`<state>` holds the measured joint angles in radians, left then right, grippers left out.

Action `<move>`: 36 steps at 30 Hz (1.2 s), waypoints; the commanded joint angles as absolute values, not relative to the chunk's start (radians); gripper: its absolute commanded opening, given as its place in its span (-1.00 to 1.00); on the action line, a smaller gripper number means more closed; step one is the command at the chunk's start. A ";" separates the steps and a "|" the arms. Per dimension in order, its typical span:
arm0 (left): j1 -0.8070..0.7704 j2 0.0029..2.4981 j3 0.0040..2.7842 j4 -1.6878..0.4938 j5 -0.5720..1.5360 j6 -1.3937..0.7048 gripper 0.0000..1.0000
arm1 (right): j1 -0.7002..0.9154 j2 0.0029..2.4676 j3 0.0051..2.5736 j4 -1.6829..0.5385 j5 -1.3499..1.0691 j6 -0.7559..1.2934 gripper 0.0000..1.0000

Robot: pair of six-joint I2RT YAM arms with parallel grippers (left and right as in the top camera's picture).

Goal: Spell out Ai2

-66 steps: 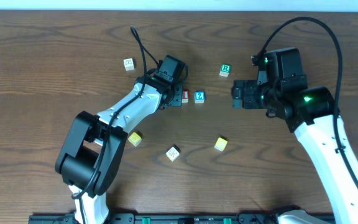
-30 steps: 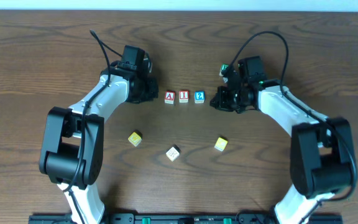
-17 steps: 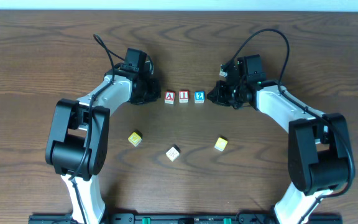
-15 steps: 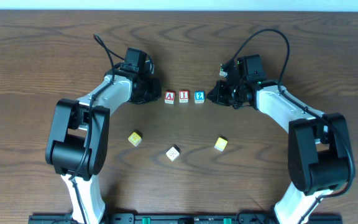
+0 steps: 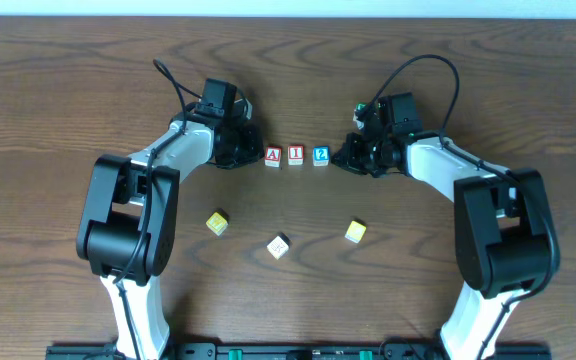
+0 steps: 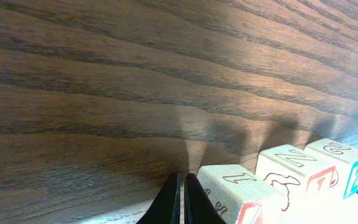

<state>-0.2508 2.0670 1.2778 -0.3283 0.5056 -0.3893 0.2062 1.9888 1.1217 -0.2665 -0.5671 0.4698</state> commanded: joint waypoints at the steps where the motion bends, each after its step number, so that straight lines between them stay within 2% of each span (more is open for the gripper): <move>1: -0.262 2.101 1.273 -0.322 0.522 -0.394 -0.88 | 0.205 1.990 1.123 -0.257 -0.593 0.493 -0.97; 36: -0.303 2.101 1.273 -0.313 0.513 -0.473 -0.88 | 0.252 1.990 1.123 -0.221 -0.617 0.500 -0.97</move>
